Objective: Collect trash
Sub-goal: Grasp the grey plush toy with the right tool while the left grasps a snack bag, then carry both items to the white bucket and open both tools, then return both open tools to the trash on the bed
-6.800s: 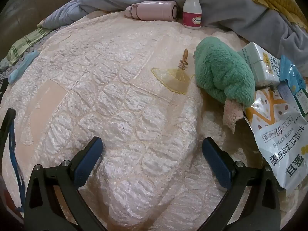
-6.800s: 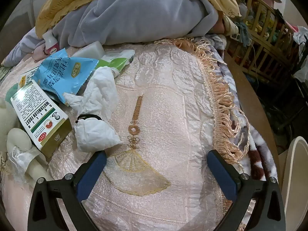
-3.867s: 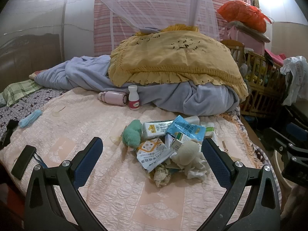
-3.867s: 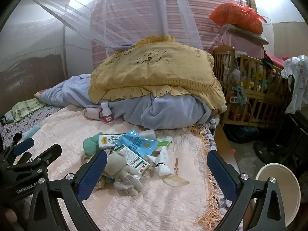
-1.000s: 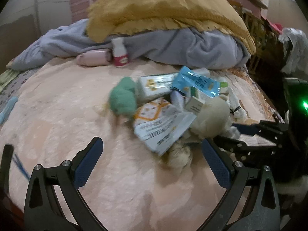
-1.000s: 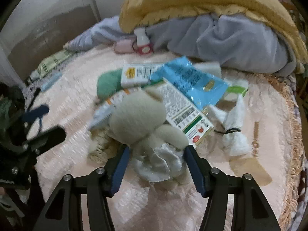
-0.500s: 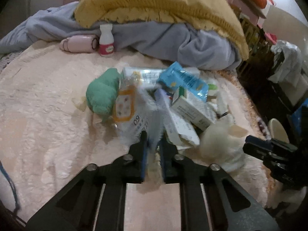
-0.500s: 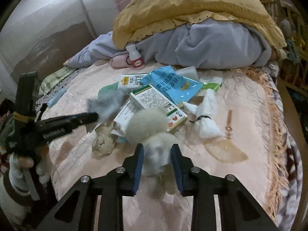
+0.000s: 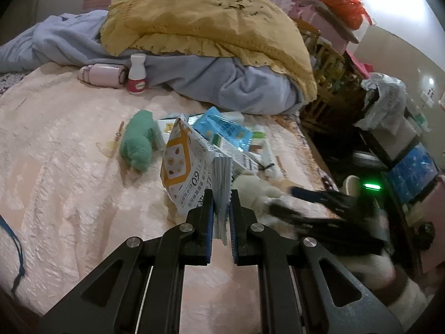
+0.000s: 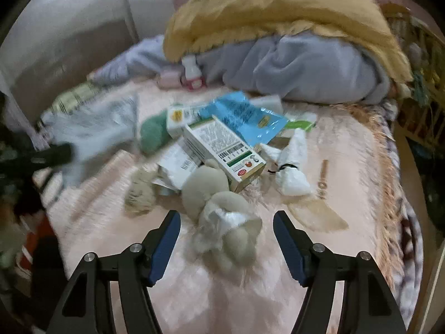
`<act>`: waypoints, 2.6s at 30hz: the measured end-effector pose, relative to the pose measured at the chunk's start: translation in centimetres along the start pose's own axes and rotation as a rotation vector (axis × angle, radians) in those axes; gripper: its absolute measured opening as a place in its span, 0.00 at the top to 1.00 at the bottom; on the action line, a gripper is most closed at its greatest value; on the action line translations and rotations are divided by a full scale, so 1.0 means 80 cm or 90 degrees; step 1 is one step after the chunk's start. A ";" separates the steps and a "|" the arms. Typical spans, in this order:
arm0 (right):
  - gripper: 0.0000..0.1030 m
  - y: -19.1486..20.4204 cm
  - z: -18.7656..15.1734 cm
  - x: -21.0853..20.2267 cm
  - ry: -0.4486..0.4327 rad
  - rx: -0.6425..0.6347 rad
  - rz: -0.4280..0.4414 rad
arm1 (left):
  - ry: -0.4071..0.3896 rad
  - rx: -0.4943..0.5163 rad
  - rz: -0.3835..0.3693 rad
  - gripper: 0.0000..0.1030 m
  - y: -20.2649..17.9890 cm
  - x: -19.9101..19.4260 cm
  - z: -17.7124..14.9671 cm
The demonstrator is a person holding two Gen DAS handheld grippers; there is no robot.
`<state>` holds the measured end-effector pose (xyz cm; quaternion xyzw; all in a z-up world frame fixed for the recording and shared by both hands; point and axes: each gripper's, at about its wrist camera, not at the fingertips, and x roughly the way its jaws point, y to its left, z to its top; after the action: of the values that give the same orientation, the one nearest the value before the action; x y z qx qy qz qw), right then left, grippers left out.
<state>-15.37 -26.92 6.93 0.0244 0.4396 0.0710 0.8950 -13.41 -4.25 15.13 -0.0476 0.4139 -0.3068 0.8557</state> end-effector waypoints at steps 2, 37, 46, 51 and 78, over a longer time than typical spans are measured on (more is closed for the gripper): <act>0.36 0.000 0.005 0.035 0.029 -0.004 -0.013 | -0.004 0.006 0.002 0.93 -0.005 -0.004 -0.003; 0.73 -0.240 -0.129 -0.233 -0.148 0.310 -0.140 | 0.097 0.219 -0.197 0.93 -0.330 0.121 -0.032; 0.73 -0.308 -0.173 -0.266 -0.155 0.393 -0.206 | 0.130 0.256 -0.269 0.93 -0.413 0.161 -0.047; 0.73 -0.336 -0.191 -0.272 -0.154 0.432 -0.236 | 0.153 0.259 -0.307 0.93 -0.442 0.188 -0.050; 0.59 -0.290 -0.155 -0.214 -0.103 0.384 -0.207 | 0.113 0.175 -0.067 0.47 -0.297 0.177 -0.050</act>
<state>-33.08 -52.62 10.29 0.2230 0.3666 -0.2076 0.8791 -21.24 -30.71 10.91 0.0756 0.4389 -0.4082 0.7969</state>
